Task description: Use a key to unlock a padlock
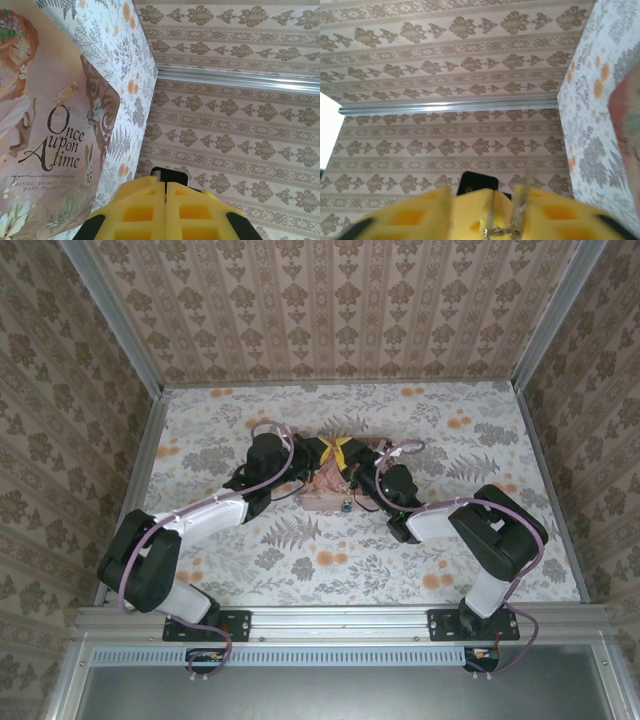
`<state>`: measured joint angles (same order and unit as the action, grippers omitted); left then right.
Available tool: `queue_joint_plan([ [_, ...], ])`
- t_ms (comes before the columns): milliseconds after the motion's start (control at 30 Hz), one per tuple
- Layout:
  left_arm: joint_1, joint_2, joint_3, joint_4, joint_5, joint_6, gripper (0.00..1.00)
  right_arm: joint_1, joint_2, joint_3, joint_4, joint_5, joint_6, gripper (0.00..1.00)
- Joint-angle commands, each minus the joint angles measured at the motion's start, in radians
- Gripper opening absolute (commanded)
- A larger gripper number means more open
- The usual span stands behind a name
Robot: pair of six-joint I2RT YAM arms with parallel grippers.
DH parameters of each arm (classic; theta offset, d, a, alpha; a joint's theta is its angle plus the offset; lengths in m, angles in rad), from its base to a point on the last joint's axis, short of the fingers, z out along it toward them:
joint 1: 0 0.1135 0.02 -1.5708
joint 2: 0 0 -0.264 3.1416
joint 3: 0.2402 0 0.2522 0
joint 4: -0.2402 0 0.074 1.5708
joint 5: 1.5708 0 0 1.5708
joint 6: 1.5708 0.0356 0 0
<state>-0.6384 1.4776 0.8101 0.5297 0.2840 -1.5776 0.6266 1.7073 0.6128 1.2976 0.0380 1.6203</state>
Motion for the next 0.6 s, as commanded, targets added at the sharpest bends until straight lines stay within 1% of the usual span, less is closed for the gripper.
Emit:
queue_joint_plan([
  [0, 0.031, 0.001, -0.013, 0.006, 0.029, 0.100, 0.00, -0.035, -0.071, -0.077, -0.044, -0.060, -0.046, 0.69],
  [133, 0.088, -0.013, 0.015, -0.037, 0.110, 0.257, 0.00, -0.113, -0.193, -0.162, -0.229, -0.164, -0.150, 0.83],
  [167, 0.104, -0.018, 0.029, -0.070, 0.133, 0.289, 0.00, -0.135, -0.240, -0.172, -0.305, -0.191, -0.195, 0.87],
  [233, 0.126, -0.025, 0.044, -0.073, 0.173, 0.358, 0.00, -0.172, -0.351, -0.156, -0.516, -0.232, -0.294, 0.96],
  [267, 0.138, -0.029, 0.059, -0.095, 0.196, 0.392, 0.00, -0.183, -0.406, -0.133, -0.644, -0.243, -0.368, 0.99],
  [333, 0.154, -0.034, 0.085, -0.091, 0.247, 0.461, 0.00, -0.190, -0.493, -0.074, -0.883, -0.229, -0.518, 0.99],
  [367, 0.163, -0.037, 0.110, -0.125, 0.272, 0.502, 0.00, -0.192, -0.528, -0.042, -0.982, -0.210, -0.602, 1.00],
  [433, 0.173, -0.042, 0.149, -0.162, 0.314, 0.586, 0.00, -0.194, -0.569, 0.007, -1.132, -0.161, -0.719, 0.99],
  [500, 0.175, -0.046, 0.188, -0.199, 0.352, 0.679, 0.00, -0.204, -0.589, 0.032, -1.205, -0.123, -0.806, 1.00],
  [533, 0.175, -0.046, 0.204, -0.213, 0.394, 0.715, 0.00, -0.209, -0.595, 0.036, -1.218, -0.110, -0.822, 1.00],
  [567, 0.175, -0.049, 0.220, -0.232, 0.409, 0.757, 0.00, -0.216, -0.600, 0.032, -1.215, -0.106, -0.833, 1.00],
])
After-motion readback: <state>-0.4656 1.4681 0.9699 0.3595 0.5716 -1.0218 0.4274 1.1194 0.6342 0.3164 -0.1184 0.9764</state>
